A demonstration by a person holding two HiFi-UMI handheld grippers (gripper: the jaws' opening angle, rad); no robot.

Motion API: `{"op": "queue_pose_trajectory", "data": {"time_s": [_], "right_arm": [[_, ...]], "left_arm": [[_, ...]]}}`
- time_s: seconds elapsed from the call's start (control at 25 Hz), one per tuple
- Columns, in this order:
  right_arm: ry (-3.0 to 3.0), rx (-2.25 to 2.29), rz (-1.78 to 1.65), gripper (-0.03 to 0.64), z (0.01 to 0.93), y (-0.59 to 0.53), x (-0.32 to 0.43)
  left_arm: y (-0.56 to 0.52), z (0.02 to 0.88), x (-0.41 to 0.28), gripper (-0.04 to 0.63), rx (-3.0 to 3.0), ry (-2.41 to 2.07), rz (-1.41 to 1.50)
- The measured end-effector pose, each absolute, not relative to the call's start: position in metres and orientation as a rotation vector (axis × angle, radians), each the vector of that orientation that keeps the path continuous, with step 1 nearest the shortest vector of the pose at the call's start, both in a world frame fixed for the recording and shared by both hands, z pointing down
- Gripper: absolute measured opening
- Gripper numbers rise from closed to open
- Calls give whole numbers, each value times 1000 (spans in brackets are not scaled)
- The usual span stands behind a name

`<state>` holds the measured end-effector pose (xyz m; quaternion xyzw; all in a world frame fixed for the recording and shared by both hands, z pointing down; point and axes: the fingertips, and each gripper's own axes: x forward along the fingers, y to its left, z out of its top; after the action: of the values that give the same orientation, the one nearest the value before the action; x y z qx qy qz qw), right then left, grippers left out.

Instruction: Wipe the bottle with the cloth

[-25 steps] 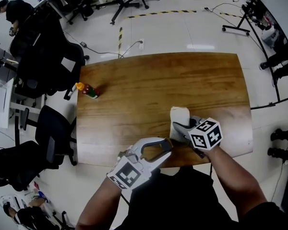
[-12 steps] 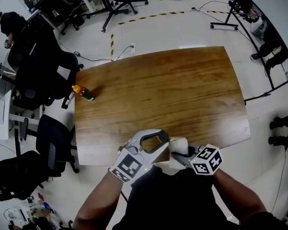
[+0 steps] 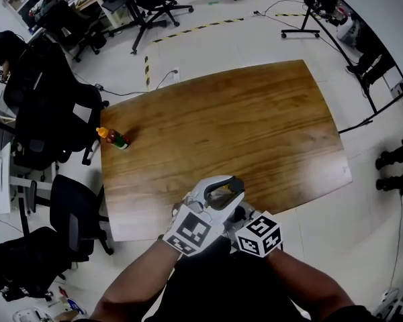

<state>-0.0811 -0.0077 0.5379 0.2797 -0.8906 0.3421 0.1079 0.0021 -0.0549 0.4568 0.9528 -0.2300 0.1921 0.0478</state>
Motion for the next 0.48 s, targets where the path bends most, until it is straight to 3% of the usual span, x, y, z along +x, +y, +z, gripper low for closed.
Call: {"op": "queue_pose_trajectory", "data": {"time_s": [0.48], "right_arm": [[-2466, 929, 1311, 80, 596, -14, -71]], "left_arm": [[-48, 456, -5, 161, 2938, -656, 568]]}}
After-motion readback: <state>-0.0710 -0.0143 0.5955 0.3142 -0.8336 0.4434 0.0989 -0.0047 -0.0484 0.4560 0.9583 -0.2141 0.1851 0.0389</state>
